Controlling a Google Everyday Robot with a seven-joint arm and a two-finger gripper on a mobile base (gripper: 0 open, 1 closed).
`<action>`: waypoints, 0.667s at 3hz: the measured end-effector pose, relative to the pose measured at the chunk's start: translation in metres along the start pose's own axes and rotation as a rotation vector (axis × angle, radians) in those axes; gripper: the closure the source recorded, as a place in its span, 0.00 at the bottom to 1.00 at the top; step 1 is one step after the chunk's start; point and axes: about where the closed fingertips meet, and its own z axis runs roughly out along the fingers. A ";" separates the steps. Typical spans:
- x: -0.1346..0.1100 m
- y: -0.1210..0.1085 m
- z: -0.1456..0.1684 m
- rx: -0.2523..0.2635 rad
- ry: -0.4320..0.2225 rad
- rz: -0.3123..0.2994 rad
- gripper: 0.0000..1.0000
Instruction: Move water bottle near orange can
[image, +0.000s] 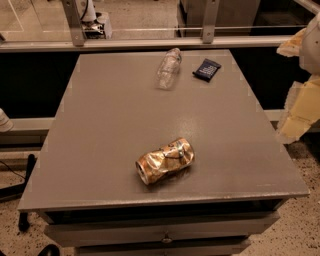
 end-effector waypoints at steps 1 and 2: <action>0.000 0.000 0.000 0.000 0.000 0.000 0.00; -0.017 -0.025 0.005 0.043 -0.046 -0.054 0.00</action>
Offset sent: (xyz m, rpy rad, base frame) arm 0.0740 0.0245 0.0145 0.0370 -0.1445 0.1411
